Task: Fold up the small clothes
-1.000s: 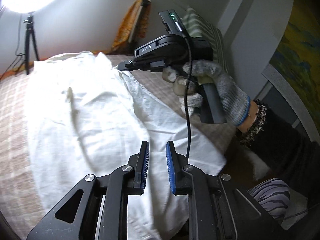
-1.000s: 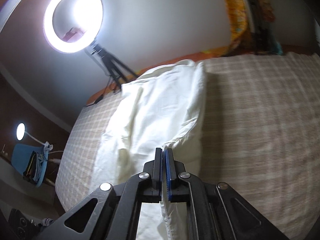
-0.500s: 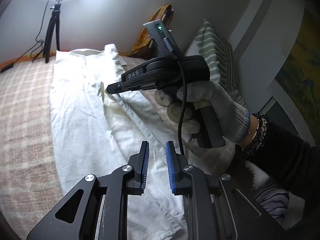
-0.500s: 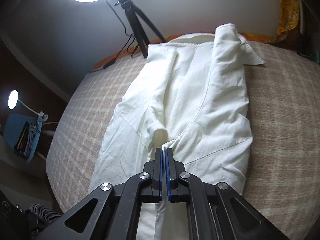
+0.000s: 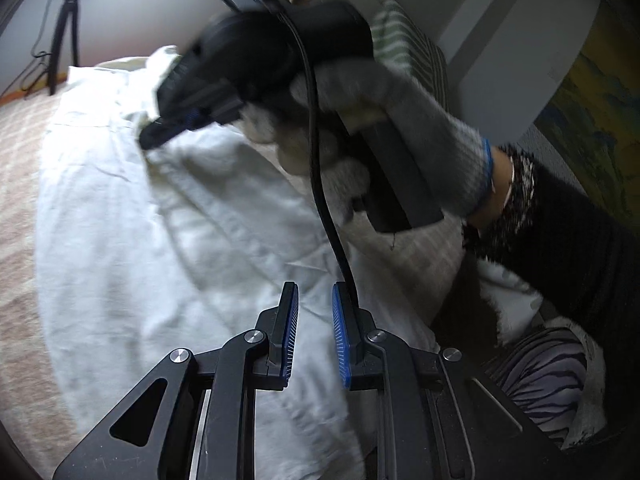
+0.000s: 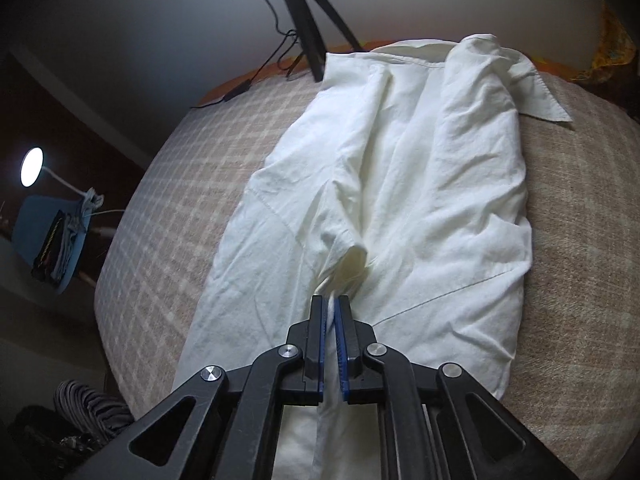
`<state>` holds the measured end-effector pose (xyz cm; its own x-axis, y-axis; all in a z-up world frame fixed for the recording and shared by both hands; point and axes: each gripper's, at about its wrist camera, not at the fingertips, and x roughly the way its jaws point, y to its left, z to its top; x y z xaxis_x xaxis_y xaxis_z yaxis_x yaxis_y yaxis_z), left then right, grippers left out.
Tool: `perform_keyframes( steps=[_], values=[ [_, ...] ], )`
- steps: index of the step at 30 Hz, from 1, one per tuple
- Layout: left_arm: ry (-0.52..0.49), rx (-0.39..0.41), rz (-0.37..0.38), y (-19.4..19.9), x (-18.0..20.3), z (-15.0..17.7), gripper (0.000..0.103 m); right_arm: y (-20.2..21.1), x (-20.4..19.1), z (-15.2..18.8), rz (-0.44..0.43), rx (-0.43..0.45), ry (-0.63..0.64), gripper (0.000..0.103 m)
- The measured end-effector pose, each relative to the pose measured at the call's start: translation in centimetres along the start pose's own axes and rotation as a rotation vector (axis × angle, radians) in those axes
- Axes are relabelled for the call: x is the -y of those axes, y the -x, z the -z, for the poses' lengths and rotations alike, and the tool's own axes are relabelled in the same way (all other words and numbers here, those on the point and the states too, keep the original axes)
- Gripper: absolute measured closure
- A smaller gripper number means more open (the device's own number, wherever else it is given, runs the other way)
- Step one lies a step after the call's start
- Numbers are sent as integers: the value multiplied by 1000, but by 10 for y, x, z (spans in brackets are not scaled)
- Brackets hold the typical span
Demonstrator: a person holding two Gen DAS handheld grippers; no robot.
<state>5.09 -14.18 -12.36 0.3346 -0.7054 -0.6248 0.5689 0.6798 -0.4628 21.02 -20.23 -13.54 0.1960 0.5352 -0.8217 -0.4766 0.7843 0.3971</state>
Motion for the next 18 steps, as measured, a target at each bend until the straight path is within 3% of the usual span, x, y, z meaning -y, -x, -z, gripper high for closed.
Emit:
perform_keyframes(
  steps=[2, 3, 4, 7, 11, 18],
  values=[
    [-14, -11, 14, -5, 4, -1, 88, 11, -1, -1, -55, -4, 7, 90],
    [-25, -13, 18, -7, 7, -3, 88, 18, -2, -2, -80, 3, 9, 73],
    [-34, -15, 21, -9, 9, -5, 88, 27, -1, -3, -109, 21, 12, 67],
    [-73, -28, 27, -18, 15, -14, 83, 59, 7, -12, -134, 105, 32, 67],
    [-104, -44, 33, -27, 21, -17, 83, 77, 38, -36, -30, 185, -19, 68],
    [-107, -79, 51, -34, 18, -9, 83, 54, 79, -91, 104, 226, -80, 79]
  ],
)
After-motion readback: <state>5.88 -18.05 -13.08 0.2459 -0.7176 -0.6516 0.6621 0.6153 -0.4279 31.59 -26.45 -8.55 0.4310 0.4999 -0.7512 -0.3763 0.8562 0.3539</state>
